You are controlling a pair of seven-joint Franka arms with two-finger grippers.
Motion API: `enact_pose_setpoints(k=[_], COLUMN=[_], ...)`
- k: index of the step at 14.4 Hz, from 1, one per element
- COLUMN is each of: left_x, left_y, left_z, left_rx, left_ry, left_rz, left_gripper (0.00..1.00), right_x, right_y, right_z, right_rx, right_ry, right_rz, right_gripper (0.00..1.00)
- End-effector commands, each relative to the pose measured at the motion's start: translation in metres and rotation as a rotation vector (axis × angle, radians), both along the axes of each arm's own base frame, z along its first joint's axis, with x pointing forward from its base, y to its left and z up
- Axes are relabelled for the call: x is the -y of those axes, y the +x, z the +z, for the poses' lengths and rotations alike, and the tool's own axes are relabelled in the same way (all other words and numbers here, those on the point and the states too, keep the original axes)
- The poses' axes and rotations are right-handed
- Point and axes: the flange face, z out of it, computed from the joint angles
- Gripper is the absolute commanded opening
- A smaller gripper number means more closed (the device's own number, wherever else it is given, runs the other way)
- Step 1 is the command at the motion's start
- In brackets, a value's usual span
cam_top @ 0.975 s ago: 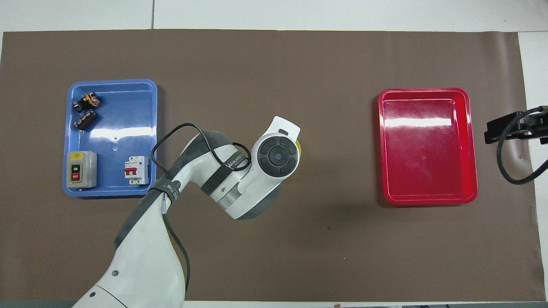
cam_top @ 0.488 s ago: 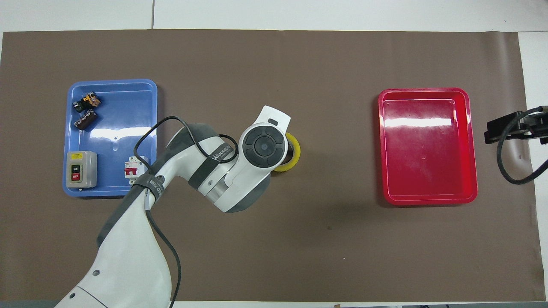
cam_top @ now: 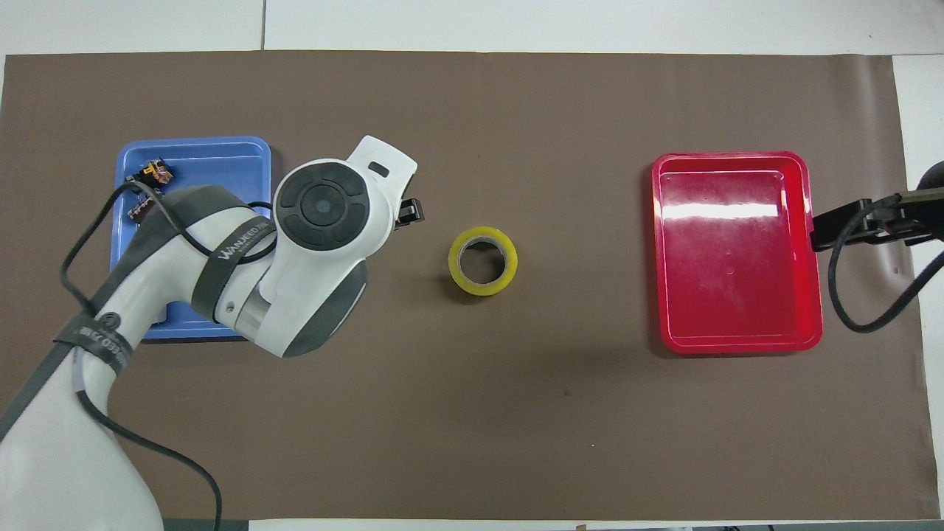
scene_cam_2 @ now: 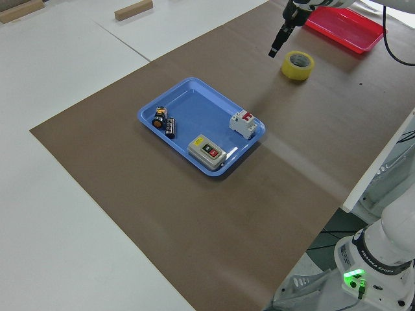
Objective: Place and move tape with both arms
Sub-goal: 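Withdraw the left gripper while the right gripper reaches the tape roll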
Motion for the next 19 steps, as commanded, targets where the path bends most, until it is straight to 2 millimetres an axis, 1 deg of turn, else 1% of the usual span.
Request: enact_pose_setpoints(k=[1,2,3,4,5,6,8,10,12,13,14,15,16,17,19], left_x=[-0.067,-0.093,-0.116,-0.138,-0.158,-0.178,-0.212,-0.238,-0.26,-0.268,-0.28,-0.291,-0.3,-0.303,-0.306], left_y=[0.005,0.01,0.012,0.013,0.013,0.014,0.018,0.022,0.024,0.025,0.026,0.027,0.029,0.029,0.028], left_z=[0.037,0.049,0.06,0.069,0.077,0.084,0.096,0.101,0.105,0.111,0.115,0.12,0.125,0.128,0.133], left_rx=[-0.049,-0.059,-0.073,-0.087,-0.098,-0.118,-0.137,-0.141,-0.147,-0.15,-0.156,-0.159,-0.158,-0.156,-0.15], left_ry=[-0.037,-0.049,-0.062,-0.067,-0.061,-0.053,-0.048,-0.045,-0.045,-0.045,-0.046,-0.046,-0.046,-0.046,-0.046], left_rz=[-0.066,-0.082,-0.098,-0.116,-0.144,-0.164,-0.178,-0.195,-0.189,-0.187,-0.182,-0.185,-0.186,-0.185,-0.181], left_gripper=[1.0,1.0,1.0,1.0,1.0,1.0,1.0,1.0,1.0,1.0,1.0,1.0,1.0,1.0,1.0], right_x=[-0.049,-0.066,-0.091,-0.112,-0.141,-0.165,-0.202,-0.234,-0.264,-0.276,-0.28,-0.283,-0.285,-0.285,-0.285], right_y=[0.006,0.014,0.024,0.031,0.038,0.039,0.032,0.02,0.018,0.02,0.024,0.028,0.03,0.031,0.029], right_z=[-0.018,-0.031,-0.052,-0.069,-0.092,-0.111,-0.16,-0.206,-0.245,-0.264,-0.282,-0.293,-0.301,-0.303,-0.313], right_rx=[0.007,0.009,0.008,0.008,0.021,0.044,0.087,0.095,0.081,0.094,0.106,0.125,0.139,0.144,0.14], right_ry=[0.012,0.012,0.019,0.029,0.035,0.039,0.054,0.058,0.052,0.058,0.061,0.07,0.076,0.078,0.076], right_rz=[0.101,0.122,0.153,0.162,0.143,0.128,0.134,0.119,0.134,0.133,0.135,0.136,0.137,0.136,0.14], right_gripper=[1.0,1.0,1.0,1.0,1.0,1.0,1.0,1.0,1.0,1.0,1.0,1.0,1.0,1.0,1.0])
